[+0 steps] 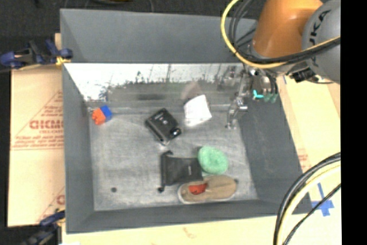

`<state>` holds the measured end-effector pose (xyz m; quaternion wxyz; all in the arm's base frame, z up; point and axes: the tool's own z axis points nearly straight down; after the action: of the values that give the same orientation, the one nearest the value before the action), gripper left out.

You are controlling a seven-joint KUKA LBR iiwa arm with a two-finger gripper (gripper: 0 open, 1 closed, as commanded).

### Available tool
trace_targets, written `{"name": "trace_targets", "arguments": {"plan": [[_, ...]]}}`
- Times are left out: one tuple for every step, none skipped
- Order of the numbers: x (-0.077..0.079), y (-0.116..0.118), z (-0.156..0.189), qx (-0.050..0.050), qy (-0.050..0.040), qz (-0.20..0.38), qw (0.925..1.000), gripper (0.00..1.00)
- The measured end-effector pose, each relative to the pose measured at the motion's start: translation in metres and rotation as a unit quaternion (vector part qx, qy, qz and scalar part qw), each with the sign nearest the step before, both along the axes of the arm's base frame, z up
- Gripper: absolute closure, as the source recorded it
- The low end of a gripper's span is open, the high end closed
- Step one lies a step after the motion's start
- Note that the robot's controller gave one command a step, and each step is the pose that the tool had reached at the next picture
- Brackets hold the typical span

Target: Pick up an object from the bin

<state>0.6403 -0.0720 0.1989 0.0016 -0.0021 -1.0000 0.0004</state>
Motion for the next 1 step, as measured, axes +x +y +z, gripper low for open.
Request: {"name": "trace_targets", "arguments": {"plan": [[0.0016,0.0001,0.0052,0.000,-0.0042,0.000,1.0000,0.00]]}}
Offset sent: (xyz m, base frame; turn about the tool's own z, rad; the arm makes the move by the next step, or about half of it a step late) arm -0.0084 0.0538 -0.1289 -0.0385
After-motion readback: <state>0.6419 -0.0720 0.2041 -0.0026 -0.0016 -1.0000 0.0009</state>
